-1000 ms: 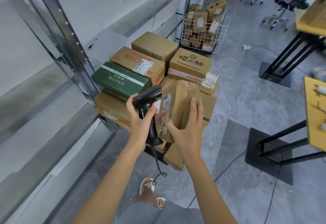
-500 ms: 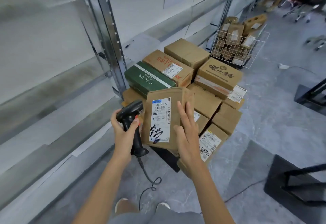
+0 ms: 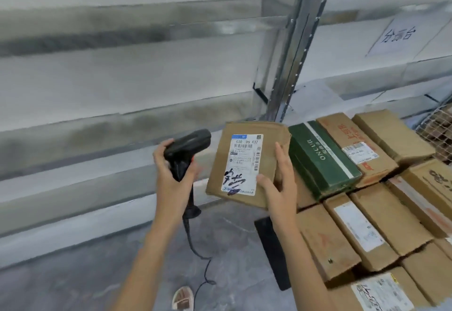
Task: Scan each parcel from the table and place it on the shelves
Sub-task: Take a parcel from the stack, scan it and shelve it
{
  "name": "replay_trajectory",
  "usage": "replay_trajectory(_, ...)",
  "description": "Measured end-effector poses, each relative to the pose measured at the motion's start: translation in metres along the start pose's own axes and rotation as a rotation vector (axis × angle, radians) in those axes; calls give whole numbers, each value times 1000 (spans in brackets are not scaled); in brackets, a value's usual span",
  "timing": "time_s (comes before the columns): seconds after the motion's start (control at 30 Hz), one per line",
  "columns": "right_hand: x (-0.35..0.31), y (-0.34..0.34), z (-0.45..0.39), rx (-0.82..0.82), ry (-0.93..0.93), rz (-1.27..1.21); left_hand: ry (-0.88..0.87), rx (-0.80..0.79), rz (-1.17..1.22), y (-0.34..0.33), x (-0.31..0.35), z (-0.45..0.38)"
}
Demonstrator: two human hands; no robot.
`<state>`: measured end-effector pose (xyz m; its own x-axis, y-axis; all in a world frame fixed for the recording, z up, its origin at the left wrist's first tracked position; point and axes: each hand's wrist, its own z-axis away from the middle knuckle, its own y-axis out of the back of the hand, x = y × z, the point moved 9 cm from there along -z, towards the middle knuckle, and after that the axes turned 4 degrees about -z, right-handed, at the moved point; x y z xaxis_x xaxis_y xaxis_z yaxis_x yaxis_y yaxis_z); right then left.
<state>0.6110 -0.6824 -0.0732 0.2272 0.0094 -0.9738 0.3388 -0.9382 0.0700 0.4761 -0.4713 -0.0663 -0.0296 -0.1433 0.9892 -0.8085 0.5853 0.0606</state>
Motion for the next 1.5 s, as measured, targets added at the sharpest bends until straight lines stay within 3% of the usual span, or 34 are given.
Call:
replay_trajectory(0.17,-12,-66,-24,0,73,-57,-42,117,-52,80,12,-22)
replay_trajectory(0.4,-45,-176,-27,-169,324,60,-74,220,-103,154,22,-39)
replay_trajectory(0.73,-47,-279,-7,-328,341,39,-95,329,-154,229,20,-41)
replay_trajectory(1.0,-43,-304,11,-297,331,-10,-79,328,-153,258,8,-41)
replay_trajectory(1.5,-34,-303,33,-269,326,48,-45,243,-142,254,-6,-36)
